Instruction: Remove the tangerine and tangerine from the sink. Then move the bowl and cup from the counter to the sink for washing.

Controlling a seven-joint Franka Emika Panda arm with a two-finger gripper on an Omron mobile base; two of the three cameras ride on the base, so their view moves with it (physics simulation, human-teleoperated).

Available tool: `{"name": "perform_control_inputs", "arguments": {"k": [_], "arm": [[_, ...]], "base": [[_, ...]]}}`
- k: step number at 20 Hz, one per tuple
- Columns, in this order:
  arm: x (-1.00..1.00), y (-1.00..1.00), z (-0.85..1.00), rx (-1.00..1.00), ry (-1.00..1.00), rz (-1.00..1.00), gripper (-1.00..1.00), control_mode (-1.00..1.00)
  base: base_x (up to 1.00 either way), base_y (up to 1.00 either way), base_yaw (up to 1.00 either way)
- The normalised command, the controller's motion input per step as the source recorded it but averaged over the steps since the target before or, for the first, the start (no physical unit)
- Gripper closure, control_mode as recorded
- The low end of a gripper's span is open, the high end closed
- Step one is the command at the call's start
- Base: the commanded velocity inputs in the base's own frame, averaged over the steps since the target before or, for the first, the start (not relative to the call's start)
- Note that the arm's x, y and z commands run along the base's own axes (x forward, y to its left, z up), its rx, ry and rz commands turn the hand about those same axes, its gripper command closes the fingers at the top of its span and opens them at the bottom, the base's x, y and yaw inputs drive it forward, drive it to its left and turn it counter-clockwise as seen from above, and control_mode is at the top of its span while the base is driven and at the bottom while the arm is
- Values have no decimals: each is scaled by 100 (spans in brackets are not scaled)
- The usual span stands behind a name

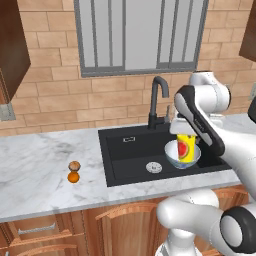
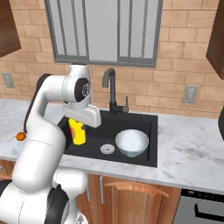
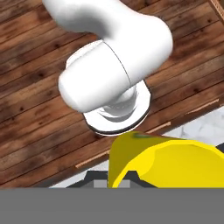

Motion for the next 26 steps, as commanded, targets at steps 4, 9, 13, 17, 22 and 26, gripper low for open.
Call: {"name": "perform_control_inputs", "arguments": {"k": [4, 9, 13, 17, 22, 26], "arm": [[17, 30, -30, 2, 0, 14, 100, -100], [23, 29, -27, 4, 0, 11, 100, -100], [31, 16, -20, 9, 0, 11, 100, -100], [36, 10, -18, 12, 0, 12, 100, -100], [39, 10, -16, 9, 0, 10, 100, -100], [37, 18, -17, 2, 0, 8, 100, -100]], "base": [[0, 0, 0], [0, 0, 0], [0, 0, 0], [0, 0, 0], [0, 0, 0], [0, 0, 0]]}}
